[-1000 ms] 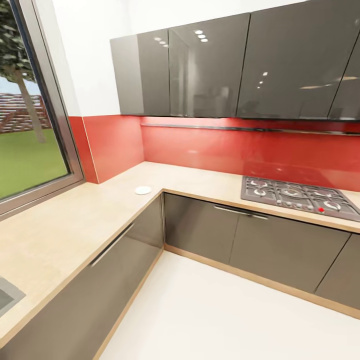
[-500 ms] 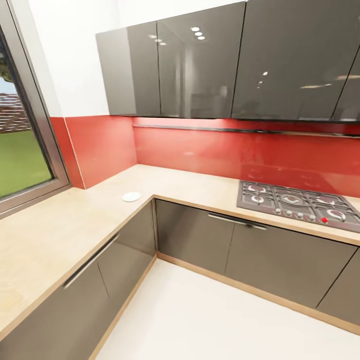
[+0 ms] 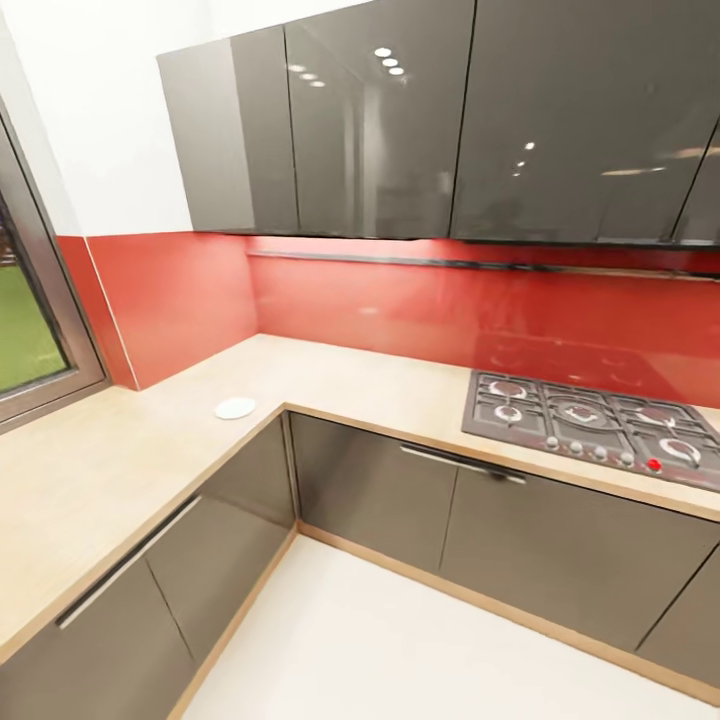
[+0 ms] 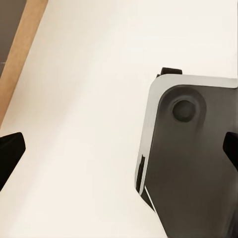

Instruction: Set up a coffee station on the kitchen countertop: keep the coffee maker on the countertop, move the bottle of coffee from the kitchen shelf to the counter next to the coffee maker, place a paper coffee filter on top of the coffee maker, put the saucer next to the coffee maker with the coffee cup on the saucer, and place the electric kettle next to the coffee maker.

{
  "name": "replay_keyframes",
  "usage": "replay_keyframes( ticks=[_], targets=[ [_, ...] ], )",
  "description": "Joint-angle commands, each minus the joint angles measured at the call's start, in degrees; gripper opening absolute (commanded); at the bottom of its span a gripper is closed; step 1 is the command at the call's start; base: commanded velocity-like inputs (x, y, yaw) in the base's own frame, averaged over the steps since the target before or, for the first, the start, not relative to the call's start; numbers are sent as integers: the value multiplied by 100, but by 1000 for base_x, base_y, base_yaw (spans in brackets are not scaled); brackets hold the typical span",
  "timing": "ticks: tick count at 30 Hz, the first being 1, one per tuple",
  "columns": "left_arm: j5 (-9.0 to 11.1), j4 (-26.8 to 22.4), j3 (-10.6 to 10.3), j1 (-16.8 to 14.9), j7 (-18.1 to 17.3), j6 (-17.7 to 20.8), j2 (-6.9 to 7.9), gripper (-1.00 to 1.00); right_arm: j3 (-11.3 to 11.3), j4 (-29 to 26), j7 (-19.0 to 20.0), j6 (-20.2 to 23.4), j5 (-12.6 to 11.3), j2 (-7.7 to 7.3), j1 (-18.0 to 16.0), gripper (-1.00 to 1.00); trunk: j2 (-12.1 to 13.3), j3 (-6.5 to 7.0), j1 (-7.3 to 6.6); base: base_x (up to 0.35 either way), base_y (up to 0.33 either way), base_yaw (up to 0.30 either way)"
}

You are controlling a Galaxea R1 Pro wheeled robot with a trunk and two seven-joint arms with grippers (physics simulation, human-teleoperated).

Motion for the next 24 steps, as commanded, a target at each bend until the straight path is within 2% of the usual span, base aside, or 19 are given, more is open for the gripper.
replay_keyframes(
  ticks=[1,9,15,19,24],
  targets=[
    [58,4,8,-5,1,-20,-1,100,29,-11,7,28,-56,-1,-3,100,-9,-11,5,286,-205,0],
    [58,5,9,-2,1,-20,-3,100,29,-11,7,27,-56,-1,-6,100,-9,-11,5,284,-206,35],
    [58,3,9,-5,5,-83,-3,100,29,-11,7,28,-56,-1,-5,100,-9,-11,5,225,-228,255],
    [62,24,17,-4,5,-421,-1,100,29,-11,7,28,-56,-1,-3,100,-9,-11,5,164,-241,274],
    [66,36,18,1,5,-500,-1,100,29,-11,7,28,-56,-1,-4,100,-9,-11,5,144,-248,277]
  ],
)
